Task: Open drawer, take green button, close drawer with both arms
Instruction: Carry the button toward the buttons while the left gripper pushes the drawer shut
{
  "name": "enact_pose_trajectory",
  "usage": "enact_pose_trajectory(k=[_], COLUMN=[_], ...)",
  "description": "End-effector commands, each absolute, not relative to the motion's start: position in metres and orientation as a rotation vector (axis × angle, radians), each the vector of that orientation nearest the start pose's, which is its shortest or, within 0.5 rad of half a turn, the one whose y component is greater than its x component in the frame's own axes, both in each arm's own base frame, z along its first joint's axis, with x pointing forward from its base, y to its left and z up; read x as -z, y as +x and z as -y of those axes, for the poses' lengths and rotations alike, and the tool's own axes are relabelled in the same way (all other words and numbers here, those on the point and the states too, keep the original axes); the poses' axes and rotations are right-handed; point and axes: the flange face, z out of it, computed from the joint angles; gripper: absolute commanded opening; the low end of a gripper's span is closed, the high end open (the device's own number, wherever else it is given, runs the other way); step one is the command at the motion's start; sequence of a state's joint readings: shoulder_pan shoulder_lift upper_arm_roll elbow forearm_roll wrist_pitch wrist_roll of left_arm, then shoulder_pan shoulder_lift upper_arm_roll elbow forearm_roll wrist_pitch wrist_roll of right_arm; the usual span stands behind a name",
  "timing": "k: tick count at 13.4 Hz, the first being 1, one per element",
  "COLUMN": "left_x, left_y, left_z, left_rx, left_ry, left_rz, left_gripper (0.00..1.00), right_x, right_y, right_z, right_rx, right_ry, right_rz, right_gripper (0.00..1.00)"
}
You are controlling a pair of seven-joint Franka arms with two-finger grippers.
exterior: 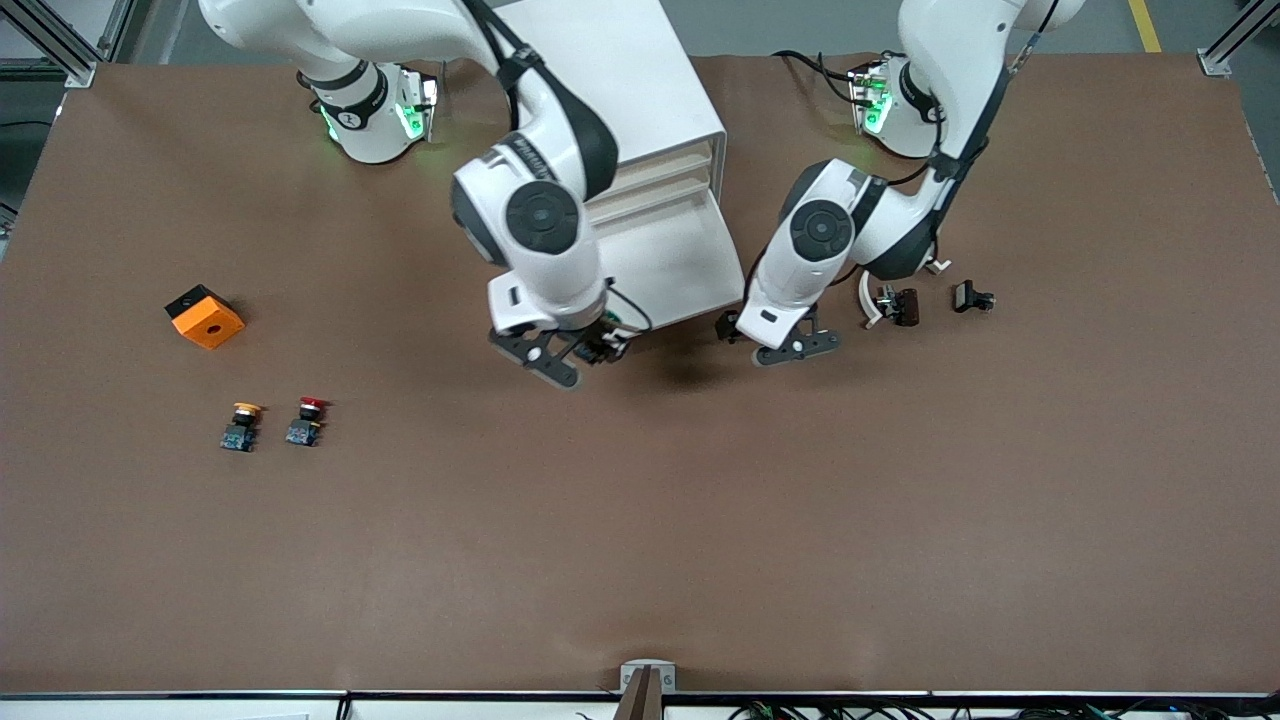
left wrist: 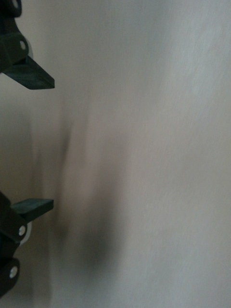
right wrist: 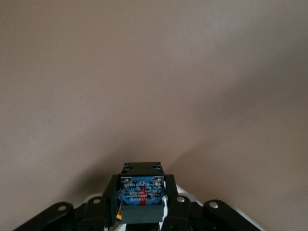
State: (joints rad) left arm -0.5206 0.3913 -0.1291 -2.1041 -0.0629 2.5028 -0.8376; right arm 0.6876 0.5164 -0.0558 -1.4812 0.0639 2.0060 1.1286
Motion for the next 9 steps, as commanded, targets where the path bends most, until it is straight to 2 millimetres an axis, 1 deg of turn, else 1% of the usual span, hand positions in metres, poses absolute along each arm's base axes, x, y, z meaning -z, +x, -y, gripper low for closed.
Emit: enact_pose_trajectory(k=[1, 3, 5, 6, 7, 9], left_x=[-0.237, -0.223, -0.221, -0.22, -0.225, -0.242], left_y=[0.467, 0.456, 0.449, 0.438, 0.433, 0.419], left_z=[0.382, 0.393, 0.397, 0.407, 0.412, 0.419], left_rx=[-0.052, -0.089, -0.117, -0.167, -0.21, -0.33], left_ry=[-3.212, -3.202, -3.192, -3.182, -3.172, -3.14], left_rz=[0.365, 0.33, 0.346, 0.343, 0.385, 0.41], left_gripper=[1.0, 1.0, 1.0, 1.0, 1.0, 1.0], right_x=[-0.387, -0.375, -0.365, -0.361, -0.358, -0.352], right_y=[0.582, 0.598, 0.608, 0.616, 0.628, 0.644], right_z=[-0.375, -0.34, -0.307, -0.289, -0.264, -0.221], right_rx=[-0.05, -0.064, -0.084, -0.077, -0.067, -0.058], right_ry=[-3.043, -3.082, -3.106, -3.115, -3.115, -3.145], right_rz=[-0.62, -0.51, -0.434, -0.411, -0.41, -0.339], right_gripper=[0.0, 0.0, 0.0, 0.0, 0.0, 0.0])
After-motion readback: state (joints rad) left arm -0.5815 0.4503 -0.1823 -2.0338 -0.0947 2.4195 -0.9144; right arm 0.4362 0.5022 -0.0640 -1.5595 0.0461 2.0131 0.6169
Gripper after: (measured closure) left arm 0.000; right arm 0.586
